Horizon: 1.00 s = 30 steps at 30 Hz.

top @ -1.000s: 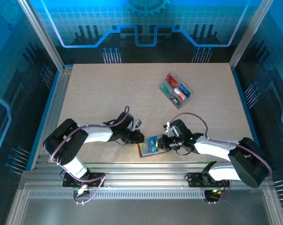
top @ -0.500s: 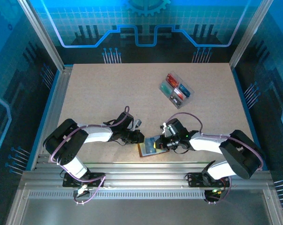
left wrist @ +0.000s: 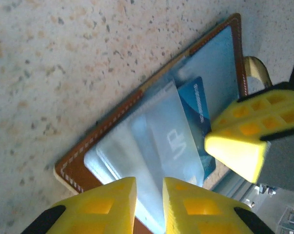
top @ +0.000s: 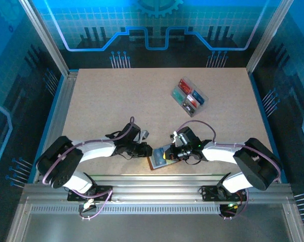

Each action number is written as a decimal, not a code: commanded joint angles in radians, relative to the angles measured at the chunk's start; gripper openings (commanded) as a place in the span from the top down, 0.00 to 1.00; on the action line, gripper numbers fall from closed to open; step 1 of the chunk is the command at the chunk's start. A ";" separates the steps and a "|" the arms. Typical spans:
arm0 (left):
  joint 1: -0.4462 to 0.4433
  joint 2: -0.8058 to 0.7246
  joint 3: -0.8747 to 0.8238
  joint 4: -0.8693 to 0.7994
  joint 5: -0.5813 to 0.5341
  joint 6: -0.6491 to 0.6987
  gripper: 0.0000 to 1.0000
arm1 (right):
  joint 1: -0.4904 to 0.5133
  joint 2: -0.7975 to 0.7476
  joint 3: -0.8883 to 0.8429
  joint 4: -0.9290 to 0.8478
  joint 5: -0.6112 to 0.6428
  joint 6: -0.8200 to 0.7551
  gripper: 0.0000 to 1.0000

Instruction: Put the credit cards into the card holder

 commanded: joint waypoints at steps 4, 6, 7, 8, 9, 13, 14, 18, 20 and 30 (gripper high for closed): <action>-0.006 -0.078 -0.053 -0.106 -0.062 -0.012 0.85 | -0.005 -0.021 0.006 -0.075 0.027 -0.048 1.00; -0.007 -0.055 -0.056 -0.094 -0.062 -0.012 0.87 | -0.005 -0.019 0.016 -0.096 0.026 -0.063 1.00; -0.008 -0.040 -0.054 -0.084 -0.058 -0.014 0.88 | -0.005 -0.019 0.018 -0.102 0.026 -0.070 1.00; -0.010 -0.024 -0.052 -0.072 -0.055 -0.015 0.88 | -0.007 -0.019 0.022 -0.108 0.023 -0.077 1.00; -0.012 -0.002 -0.046 -0.061 -0.053 -0.018 0.88 | -0.009 -0.019 0.025 -0.114 0.018 -0.085 1.00; -0.014 0.058 -0.035 -0.029 -0.049 -0.023 0.89 | -0.015 -0.017 0.038 -0.151 0.008 -0.114 1.00; -0.014 0.070 -0.034 -0.022 -0.049 -0.023 0.89 | -0.016 -0.018 0.042 -0.161 0.003 -0.122 1.00; -0.014 0.113 -0.030 -0.007 -0.050 -0.020 0.88 | -0.016 -0.010 0.064 -0.194 -0.005 -0.149 1.00; -0.014 0.125 -0.031 0.005 -0.047 -0.023 0.88 | -0.016 -0.002 0.072 -0.194 -0.015 -0.153 1.00; -0.024 0.136 -0.030 0.029 -0.044 -0.038 0.88 | 0.012 0.049 0.092 -0.130 -0.039 -0.126 1.00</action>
